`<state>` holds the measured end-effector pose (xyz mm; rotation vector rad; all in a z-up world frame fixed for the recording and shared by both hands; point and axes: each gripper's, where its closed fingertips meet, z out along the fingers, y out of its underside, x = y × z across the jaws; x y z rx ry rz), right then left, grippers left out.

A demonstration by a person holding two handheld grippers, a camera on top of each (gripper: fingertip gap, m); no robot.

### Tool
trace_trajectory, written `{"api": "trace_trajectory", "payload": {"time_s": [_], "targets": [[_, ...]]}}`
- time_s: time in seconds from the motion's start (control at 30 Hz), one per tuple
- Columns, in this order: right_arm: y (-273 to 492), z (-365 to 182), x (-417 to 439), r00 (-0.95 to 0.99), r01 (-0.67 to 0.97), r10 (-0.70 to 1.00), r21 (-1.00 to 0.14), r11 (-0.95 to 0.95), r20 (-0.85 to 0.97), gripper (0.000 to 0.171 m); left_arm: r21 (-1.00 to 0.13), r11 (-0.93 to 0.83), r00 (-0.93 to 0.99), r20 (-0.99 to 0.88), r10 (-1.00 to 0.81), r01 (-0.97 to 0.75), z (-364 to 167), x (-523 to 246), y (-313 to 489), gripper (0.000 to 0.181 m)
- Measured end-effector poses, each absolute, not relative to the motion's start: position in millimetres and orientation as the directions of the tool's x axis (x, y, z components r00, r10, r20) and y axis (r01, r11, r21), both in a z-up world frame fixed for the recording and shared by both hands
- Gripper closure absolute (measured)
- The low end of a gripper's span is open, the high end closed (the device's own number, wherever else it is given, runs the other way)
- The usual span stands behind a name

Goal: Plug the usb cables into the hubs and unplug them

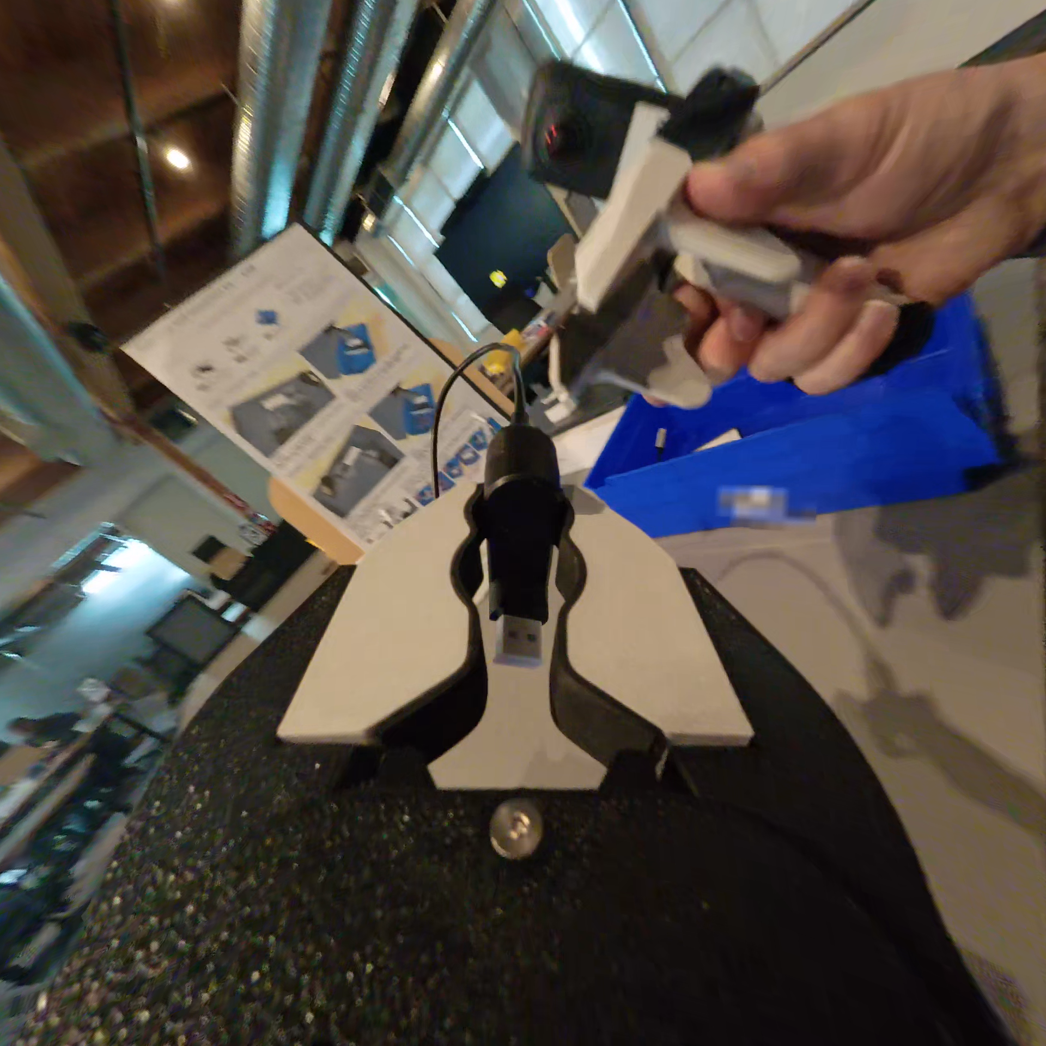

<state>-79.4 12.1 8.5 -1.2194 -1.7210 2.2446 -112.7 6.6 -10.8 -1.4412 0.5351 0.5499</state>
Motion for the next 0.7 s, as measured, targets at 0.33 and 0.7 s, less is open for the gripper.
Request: {"api": "trace_trajectory", "payload": {"time_s": [0.33, 0.7], "targets": [[-8, 14, -83, -0.740, 0.385, 0.389, -0.820, -0.424, -0.548, 0.159, -0.566, 0.086, 0.571, -0.800, 0.181, -0.820, 3, -96, -1, 0.160], [-16, 16, -76, -0.778, 0.367, 0.425, -0.884, -0.289, -0.462, 0.154, -0.541, 0.124, 0.554, -0.820, 0.143, -0.832, 1, -86, -1, 0.160]]}}
